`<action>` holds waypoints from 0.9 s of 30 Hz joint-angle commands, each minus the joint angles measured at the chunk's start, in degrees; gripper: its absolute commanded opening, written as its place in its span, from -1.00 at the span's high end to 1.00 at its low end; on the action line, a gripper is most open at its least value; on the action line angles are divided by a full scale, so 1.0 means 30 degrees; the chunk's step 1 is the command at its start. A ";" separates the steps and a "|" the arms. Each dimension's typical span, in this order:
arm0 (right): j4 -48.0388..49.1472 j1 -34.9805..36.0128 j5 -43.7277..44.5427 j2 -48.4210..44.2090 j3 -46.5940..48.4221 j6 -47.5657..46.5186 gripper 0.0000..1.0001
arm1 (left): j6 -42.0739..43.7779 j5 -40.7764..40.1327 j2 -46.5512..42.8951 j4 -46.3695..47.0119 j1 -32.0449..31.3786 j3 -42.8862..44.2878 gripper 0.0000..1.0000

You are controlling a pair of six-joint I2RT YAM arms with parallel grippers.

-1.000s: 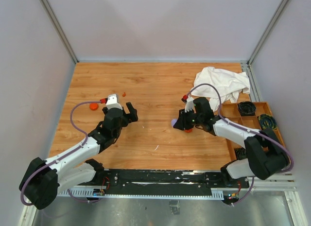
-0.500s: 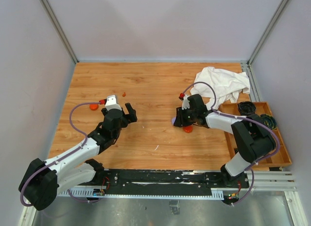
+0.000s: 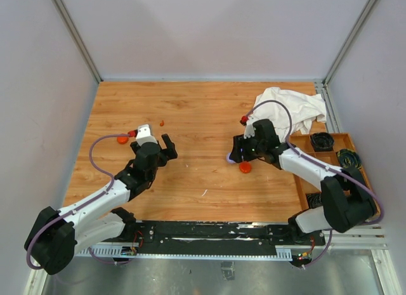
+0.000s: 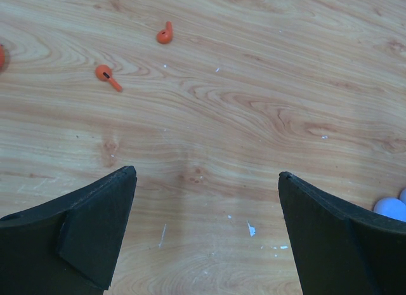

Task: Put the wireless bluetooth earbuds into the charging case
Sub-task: Place the charging case at the center of the board, then pick up the charging case at the center of the board.

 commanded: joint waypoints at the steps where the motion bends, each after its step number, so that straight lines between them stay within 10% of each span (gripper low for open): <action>1: -0.1091 -0.0220 0.0152 -0.1925 0.0379 -0.1108 -0.19 | -0.0308 -0.1613 0.0087 0.0192 0.0281 0.0321 -0.99; 27: 0.6247 -0.0338 -0.0325 -1.2849 -0.6578 0.0034 -0.97 | -0.5734 0.0292 1.0240 -0.5680 1.1046 0.8667 -0.98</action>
